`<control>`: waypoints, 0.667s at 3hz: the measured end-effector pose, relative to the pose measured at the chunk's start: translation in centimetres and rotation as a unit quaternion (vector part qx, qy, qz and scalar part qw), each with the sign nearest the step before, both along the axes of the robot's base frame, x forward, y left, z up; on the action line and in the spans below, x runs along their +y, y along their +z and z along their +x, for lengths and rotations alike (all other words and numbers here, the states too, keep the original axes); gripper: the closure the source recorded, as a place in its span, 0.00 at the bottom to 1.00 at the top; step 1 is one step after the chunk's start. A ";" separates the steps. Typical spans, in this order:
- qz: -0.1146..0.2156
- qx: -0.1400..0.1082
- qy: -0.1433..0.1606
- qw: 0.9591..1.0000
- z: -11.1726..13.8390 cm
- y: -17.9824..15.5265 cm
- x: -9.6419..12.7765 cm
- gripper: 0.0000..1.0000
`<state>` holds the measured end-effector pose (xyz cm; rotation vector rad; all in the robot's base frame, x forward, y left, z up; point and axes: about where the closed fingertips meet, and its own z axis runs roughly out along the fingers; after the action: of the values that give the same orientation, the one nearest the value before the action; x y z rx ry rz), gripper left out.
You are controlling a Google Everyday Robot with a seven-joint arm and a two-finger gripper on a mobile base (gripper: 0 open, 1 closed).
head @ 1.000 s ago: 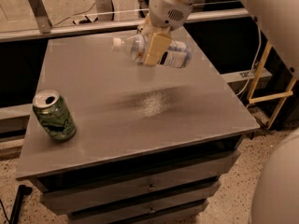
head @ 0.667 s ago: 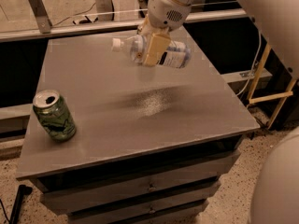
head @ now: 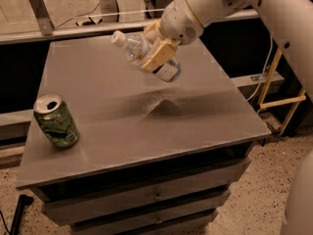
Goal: Place blue plastic bottle upright
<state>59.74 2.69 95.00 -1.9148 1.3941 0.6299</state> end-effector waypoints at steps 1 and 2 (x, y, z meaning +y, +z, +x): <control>0.170 0.016 0.035 0.985 -2.5 1.9 0.1 1.00; 0.255 0.035 0.044 0.965 -4.1 3.2 -1.0 1.00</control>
Offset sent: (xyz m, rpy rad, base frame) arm -0.0577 -0.0377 0.0494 0.7284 0.1172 0.0992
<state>55.67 1.65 98.20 -1.5550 1.0583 1.0001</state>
